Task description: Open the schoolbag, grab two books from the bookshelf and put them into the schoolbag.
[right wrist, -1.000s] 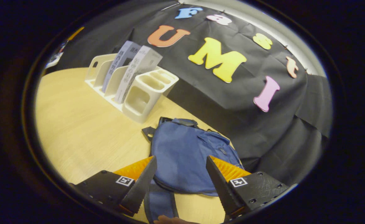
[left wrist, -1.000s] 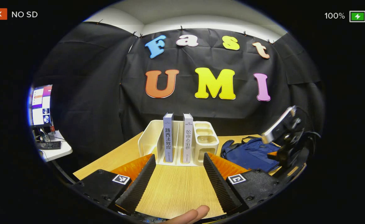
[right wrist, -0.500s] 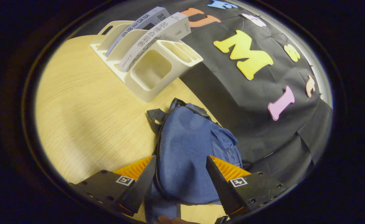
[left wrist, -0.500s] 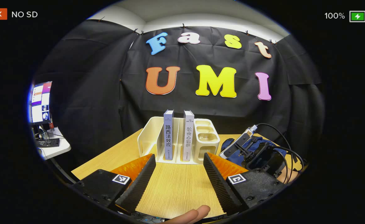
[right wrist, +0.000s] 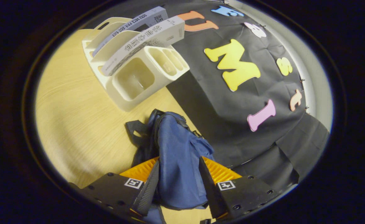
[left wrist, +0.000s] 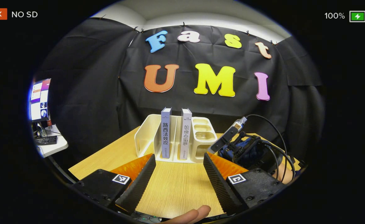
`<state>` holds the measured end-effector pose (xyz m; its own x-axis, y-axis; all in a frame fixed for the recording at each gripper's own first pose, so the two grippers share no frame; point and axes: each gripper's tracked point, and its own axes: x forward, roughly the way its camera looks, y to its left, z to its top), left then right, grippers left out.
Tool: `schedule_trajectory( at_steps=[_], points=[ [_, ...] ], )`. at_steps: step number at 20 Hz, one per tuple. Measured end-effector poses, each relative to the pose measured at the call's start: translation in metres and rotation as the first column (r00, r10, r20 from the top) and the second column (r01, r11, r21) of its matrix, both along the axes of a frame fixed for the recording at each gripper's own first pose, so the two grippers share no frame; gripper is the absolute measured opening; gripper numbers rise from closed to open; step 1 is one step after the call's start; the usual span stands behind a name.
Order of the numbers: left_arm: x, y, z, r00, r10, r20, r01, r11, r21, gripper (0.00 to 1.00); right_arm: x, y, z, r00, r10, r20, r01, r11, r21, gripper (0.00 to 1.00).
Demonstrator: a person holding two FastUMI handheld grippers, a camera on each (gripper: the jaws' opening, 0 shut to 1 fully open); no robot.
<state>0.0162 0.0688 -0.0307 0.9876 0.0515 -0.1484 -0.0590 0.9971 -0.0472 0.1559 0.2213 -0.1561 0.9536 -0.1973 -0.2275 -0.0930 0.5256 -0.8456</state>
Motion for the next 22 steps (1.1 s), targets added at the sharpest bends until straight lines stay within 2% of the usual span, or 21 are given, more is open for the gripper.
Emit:
schedule_trajectory(
  at_steps=[1, 2, 3, 4, 5, 6, 7, 8, 10, 11, 13, 14, 16, 18, 22],
  points=[
    [0.0, 0.001, 0.0, 1.0, -0.001, -0.001, 0.001, 1.0, -0.001, 0.98, 0.007, 0.002, -0.006, 1.0, -0.01, -0.011, 0.01, 1.0, 0.011, 0.78],
    [0.0, 0.0, 0.0, 1.0, -0.003, 0.0, 0.003, 1.0, -0.004, 0.98, 0.013, 0.001, -0.015, 0.999, -0.038, -0.036, 0.039, 0.998, 0.039, 0.72],
    [0.001, 0.0, 0.0, 1.0, -0.003, 0.001, 0.003, 1.0, -0.005, 0.98, 0.021, -0.001, -0.023, 0.996, -0.059, -0.062, 0.063, 0.996, 0.056, 0.58],
    [0.0, 0.001, 0.001, 1.0, -0.002, 0.001, 0.002, 1.0, -0.004, 0.98, 0.029, -0.002, -0.027, 0.994, -0.077, -0.073, 0.082, 0.995, 0.061, 0.66],
    [0.001, 0.002, 0.0, 1.0, 0.003, 0.001, -0.003, 1.0, -0.002, 0.98, 0.035, -0.005, -0.03, 0.993, -0.09, -0.081, 0.095, 0.994, 0.061, 0.6],
    [0.001, 0.004, -0.001, 1.0, 0.008, -0.003, -0.008, 1.0, -0.001, 0.98, 0.037, -0.005, -0.033, 0.992, -0.088, -0.088, 0.094, 0.993, 0.069, 0.42],
    [0.001, 0.006, -0.002, 1.0, 0.011, -0.007, -0.011, 1.0, -0.001, 0.98, 0.038, -0.004, -0.03, 0.994, -0.078, -0.082, 0.084, 0.993, 0.082, 0.35],
    [0.002, 0.007, -0.003, 1.0, 0.013, -0.008, -0.013, 1.0, -0.003, 0.98, 0.038, -0.002, -0.028, 0.995, -0.069, -0.076, 0.076, 0.993, 0.095, 0.16],
    [0.005, 0.01, -0.001, 1.0, 0.025, 0.002, -0.025, 1.0, -0.014, 0.98, 0.036, -0.003, -0.02, 0.996, -0.041, -0.074, 0.05, 0.992, 0.115, 0.13],
    [0.006, 0.011, -0.001, 1.0, 0.03, 0.006, -0.029, 0.999, -0.032, 0.98, 0.038, -0.005, -0.022, 0.995, -0.037, -0.092, 0.05, 0.989, 0.14, 0.06],
    [0.012, 0.002, -0.007, 1.0, 0.014, 0.017, -0.013, 0.996, -0.093, 0.98, 0.038, -0.007, -0.018, 0.992, -0.026, -0.127, 0.052, 0.977, 0.205, 0.04],
    [0.015, -0.005, -0.015, 1.0, -0.007, -0.015, 0.005, 0.994, -0.111, 0.98, 0.038, -0.007, -0.014, 0.99, -0.012, -0.144, 0.045, 0.972, 0.229, 0.04],
    [0.017, -0.002, -0.025, 0.999, -0.005, -0.046, -0.001, 0.993, -0.114, 0.98, 0.039, -0.009, -0.007, 0.985, 0.019, -0.174, 0.033, 0.955, 0.295, 0.04],
    [0.018, 0.01, -0.022, 0.999, 0.04, -0.035, -0.042, 0.995, -0.087, 0.98, 0.039, -0.015, 0.001, 0.978, 0.051, -0.203, 0.029, 0.927, 0.374, 0.04],
    [0.024, 0.006, -0.023, 0.999, 0.039, -0.031, -0.042, 0.997, -0.07, 0.98, 0.044, -0.037, 0.033, 0.974, 0.094, -0.206, 0.027, 0.855, 0.518, 0.03]
  ],
)
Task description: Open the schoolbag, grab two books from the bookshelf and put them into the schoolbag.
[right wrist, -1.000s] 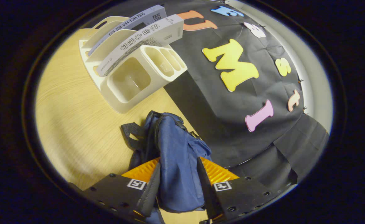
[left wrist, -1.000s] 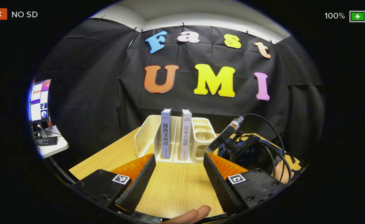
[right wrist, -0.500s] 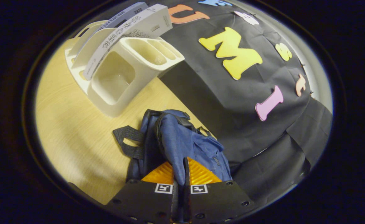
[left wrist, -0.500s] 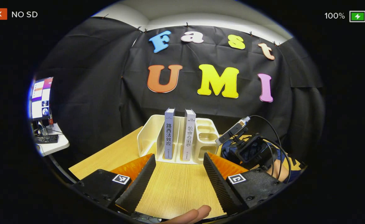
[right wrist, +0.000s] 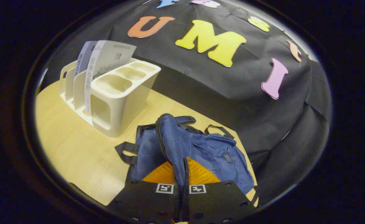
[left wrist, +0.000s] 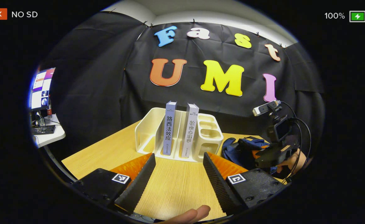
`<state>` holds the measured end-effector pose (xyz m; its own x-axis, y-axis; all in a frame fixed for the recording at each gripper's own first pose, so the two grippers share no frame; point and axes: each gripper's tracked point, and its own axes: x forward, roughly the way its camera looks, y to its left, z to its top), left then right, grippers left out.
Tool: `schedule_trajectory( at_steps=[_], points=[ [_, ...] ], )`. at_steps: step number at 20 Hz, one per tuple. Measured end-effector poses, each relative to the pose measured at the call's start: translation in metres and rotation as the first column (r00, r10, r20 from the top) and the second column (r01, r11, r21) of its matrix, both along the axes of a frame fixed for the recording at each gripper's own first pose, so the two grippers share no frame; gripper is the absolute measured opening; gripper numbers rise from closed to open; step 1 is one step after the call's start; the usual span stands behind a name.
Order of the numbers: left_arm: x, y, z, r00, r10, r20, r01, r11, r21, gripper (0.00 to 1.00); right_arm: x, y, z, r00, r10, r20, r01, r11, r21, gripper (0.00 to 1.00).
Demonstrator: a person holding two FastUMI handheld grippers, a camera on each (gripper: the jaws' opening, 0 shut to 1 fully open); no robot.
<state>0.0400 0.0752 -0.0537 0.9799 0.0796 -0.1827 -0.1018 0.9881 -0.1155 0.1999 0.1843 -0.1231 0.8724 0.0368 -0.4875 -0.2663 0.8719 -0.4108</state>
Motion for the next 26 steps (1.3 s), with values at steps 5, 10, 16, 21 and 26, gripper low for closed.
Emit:
schedule_trajectory(
  at_steps=[5, 10, 16, 21, 26],
  points=[
    [0.015, -0.009, 0.005, 1.0, -0.001, -0.027, 0.002, 1.0, 0.031, 0.98, 0.012, -0.033, 0.049, 1.0, 0.009, 0.017, -0.012, 0.988, 0.152, 0.03],
    [0.038, -0.028, 0.02, 0.998, -0.032, -0.049, 0.035, 0.997, 0.066, 0.98, 0.022, -0.06, 0.082, 1.0, 0.016, 0.014, -0.02, 0.964, 0.264, 0.0],
    [0.081, -0.039, 0.051, 0.997, -0.062, -0.034, 0.066, 0.99, 0.126, 0.98, 0.045, -0.092, 0.12, 0.998, 0.038, 0.041, -0.049, 0.951, 0.304, 0.04],
    [0.131, -0.034, 0.067, 0.995, -0.056, -0.086, 0.07, 0.983, 0.169, 0.98, 0.057, -0.112, 0.143, 0.997, 0.063, 0.054, -0.077, 0.944, 0.322, 0.03],
    [0.188, -0.03, 0.088, 0.989, -0.046, -0.139, 0.069, 0.984, 0.163, 0.97, 0.065, -0.127, 0.154, 0.995, 0.083, 0.056, -0.098, 0.932, 0.348, 0.03]
  ],
)
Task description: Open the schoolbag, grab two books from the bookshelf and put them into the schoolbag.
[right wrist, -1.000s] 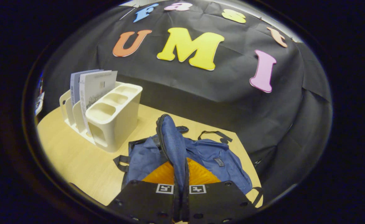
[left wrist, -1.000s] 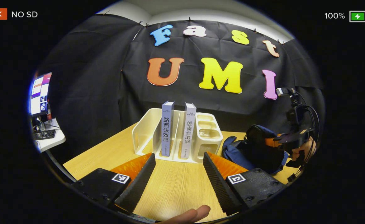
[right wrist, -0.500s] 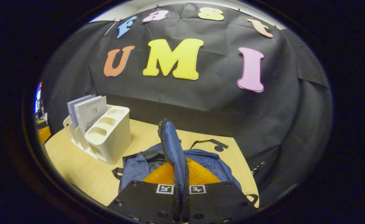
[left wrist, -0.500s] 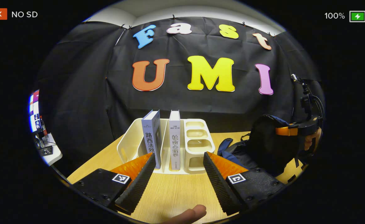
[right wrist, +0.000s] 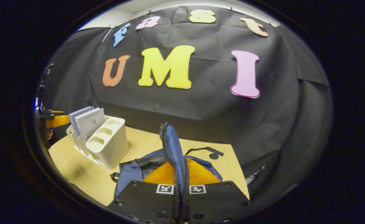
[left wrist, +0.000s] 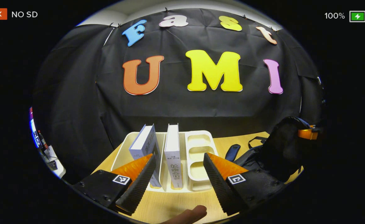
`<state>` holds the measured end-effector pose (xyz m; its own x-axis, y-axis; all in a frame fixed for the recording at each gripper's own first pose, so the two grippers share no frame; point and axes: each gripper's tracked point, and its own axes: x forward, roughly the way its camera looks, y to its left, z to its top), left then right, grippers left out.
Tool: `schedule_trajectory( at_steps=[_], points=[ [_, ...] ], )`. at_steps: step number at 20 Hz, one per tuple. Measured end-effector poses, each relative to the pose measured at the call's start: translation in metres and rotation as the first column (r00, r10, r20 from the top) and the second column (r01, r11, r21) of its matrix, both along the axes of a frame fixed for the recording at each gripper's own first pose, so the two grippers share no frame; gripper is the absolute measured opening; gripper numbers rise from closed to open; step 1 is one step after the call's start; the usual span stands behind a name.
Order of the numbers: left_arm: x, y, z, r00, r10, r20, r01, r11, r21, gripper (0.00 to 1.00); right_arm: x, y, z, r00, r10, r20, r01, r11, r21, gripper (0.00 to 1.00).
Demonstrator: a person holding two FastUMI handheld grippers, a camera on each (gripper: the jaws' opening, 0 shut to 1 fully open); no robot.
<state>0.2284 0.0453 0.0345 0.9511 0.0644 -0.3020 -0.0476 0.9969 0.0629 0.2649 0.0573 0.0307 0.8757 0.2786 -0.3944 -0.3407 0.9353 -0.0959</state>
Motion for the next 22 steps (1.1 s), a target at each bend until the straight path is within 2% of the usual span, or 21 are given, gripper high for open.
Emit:
schedule_trajectory(
  at_steps=[3, 5, 9, 10, 13, 16, 21, 22],
  points=[
    [0.034, 0.003, 0.006, 0.998, 0.0, -0.056, 0.001, 1.0, 0.022, 0.97, -0.004, 0.001, -0.004, 1.0, 0.029, 0.0, -0.029, 1.0, 0.001, 0.03],
    [0.06, 0.013, 0.004, 0.995, 0.029, -0.097, -0.024, 0.999, 0.048, 0.97, -0.008, 0.003, -0.007, 0.999, 0.046, 0.002, -0.046, 0.999, -0.006, 0.03],
    [0.096, 0.016, -0.015, 0.97, 0.029, -0.24, -0.039, 0.999, -0.036, 0.96, -0.012, 0.002, -0.008, 0.998, 0.064, 0.021, -0.064, 0.998, -0.018, 0.03],
    [0.103, 0.015, -0.023, 0.956, 0.019, -0.294, -0.037, 0.998, -0.055, 0.96, -0.013, 0.002, -0.008, 0.997, 0.068, 0.022, -0.068, 0.997, -0.02, 0.03],
    [0.12, 0.031, -0.042, 0.905, 0.06, -0.42, -0.078, 0.997, -0.027, 0.97, -0.015, -0.001, -0.012, 0.997, 0.077, 0.029, -0.077, 0.997, -0.02, 0.03],
    [0.122, 0.04, -0.065, 0.836, 0.085, -0.541, -0.094, 0.995, 0.012, 0.96, -0.016, -0.006, -0.015, 0.997, 0.073, 0.024, -0.073, 0.997, -0.005, 0.03],
    [0.119, 0.05, -0.084, 0.77, 0.117, -0.627, -0.065, 0.992, 0.105, 0.81, -0.017, -0.007, -0.021, 0.996, 0.081, 0.027, -0.082, 0.997, 0.004, 0.04],
    [0.117, 0.051, -0.09, 0.746, 0.118, -0.655, -0.061, 0.992, 0.11, 0.78, -0.017, -0.007, -0.022, 0.996, 0.083, 0.025, -0.083, 0.997, 0.005, 0.03]
  ],
)
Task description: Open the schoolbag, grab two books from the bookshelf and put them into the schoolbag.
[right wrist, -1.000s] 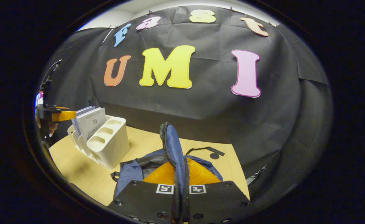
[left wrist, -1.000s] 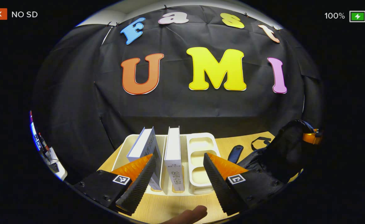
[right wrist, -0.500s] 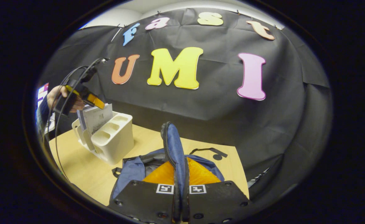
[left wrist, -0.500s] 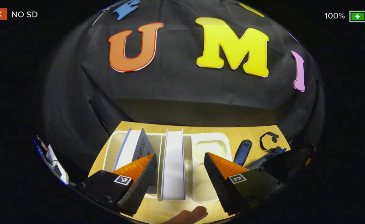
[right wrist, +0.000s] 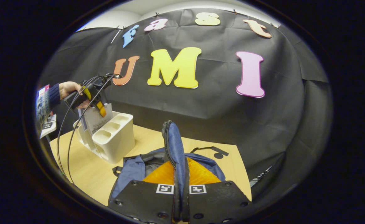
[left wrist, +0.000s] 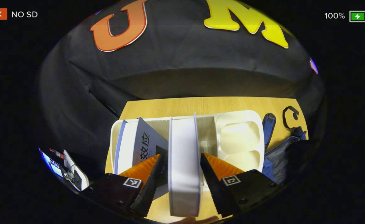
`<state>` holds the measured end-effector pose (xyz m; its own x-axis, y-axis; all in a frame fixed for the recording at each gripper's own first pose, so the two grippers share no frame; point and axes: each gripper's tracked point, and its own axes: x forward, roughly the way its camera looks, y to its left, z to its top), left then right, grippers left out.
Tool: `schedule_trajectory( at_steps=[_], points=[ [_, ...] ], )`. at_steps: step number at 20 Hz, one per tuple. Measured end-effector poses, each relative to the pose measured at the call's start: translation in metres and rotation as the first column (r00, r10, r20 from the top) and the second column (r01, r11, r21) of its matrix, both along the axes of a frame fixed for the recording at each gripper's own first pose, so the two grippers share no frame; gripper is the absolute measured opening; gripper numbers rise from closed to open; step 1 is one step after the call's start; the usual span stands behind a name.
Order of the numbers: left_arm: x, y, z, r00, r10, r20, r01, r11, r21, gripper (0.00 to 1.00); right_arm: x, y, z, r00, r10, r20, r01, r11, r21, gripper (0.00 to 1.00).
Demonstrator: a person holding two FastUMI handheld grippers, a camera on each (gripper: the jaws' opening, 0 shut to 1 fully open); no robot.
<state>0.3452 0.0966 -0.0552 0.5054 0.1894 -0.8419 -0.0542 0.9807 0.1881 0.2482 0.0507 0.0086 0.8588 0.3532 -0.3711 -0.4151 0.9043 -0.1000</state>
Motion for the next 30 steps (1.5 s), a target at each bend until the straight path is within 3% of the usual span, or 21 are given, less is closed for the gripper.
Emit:
schedule_trajectory(
  at_steps=[4, 5, 6, 14, 17, 19, 23, 24, 30],
  points=[
    [0.002, -0.015, -0.004, 0.999, -0.036, -0.023, 0.034, 0.995, -0.097, 0.6, 0.002, 0.002, -0.007, 1.0, 0.003, -0.014, -0.003, 1.0, 0.011, 0.04],
    [0.001, -0.019, -0.004, 0.999, -0.035, -0.023, 0.032, 0.995, -0.099, 0.51, 0.002, 0.001, -0.007, 1.0, 0.002, -0.016, -0.002, 1.0, 0.014, 0.03],
    [-0.002, -0.019, -0.004, 0.999, -0.029, -0.028, 0.026, 0.995, -0.099, 0.49, 0.004, 0.001, -0.007, 1.0, -0.001, -0.019, 0.001, 1.0, 0.016, 0.04],
    [-0.02, -0.021, 0.006, 1.0, 0.023, -0.003, -0.023, 0.988, -0.151, 0.46, 0.004, 0.004, -0.01, 1.0, -0.004, -0.022, 0.005, 1.0, 0.014, 0.03],
    [-0.047, -0.02, 0.015, 0.999, 0.045, 0.021, -0.041, 0.989, -0.139, 0.5, 0.006, 0.005, -0.014, 1.0, -0.005, -0.025, 0.005, 1.0, 0.019, 0.03],
    [-0.065, -0.023, 0.017, 0.998, 0.045, 0.038, -0.04, 0.989, -0.14, 0.46, 0.008, 0.006, -0.018, 0.999, -0.006, -0.035, 0.007, 1.0, 0.016, 0.03],
    [-0.107, -0.044, 0.024, 0.998, 0.001, 0.058, 0.011, 0.977, -0.212, 0.5, 0.01, 0.009, -0.023, 0.999, 0.001, -0.041, -0.001, 1.0, 0.012, 0.03],
    [-0.118, -0.045, 0.026, 0.998, -0.011, 0.061, 0.023, 0.979, -0.205, 0.46, 0.011, 0.008, -0.024, 0.999, 0.003, -0.044, -0.002, 1.0, 0.018, 0.03],
    [-0.174, -0.05, 0.029, 0.995, -0.047, 0.086, 0.063, 0.979, -0.192, 0.46, 0.02, 0.009, -0.04, 0.996, -0.009, -0.089, 0.012, 0.999, 0.033, 0.04]
  ],
)
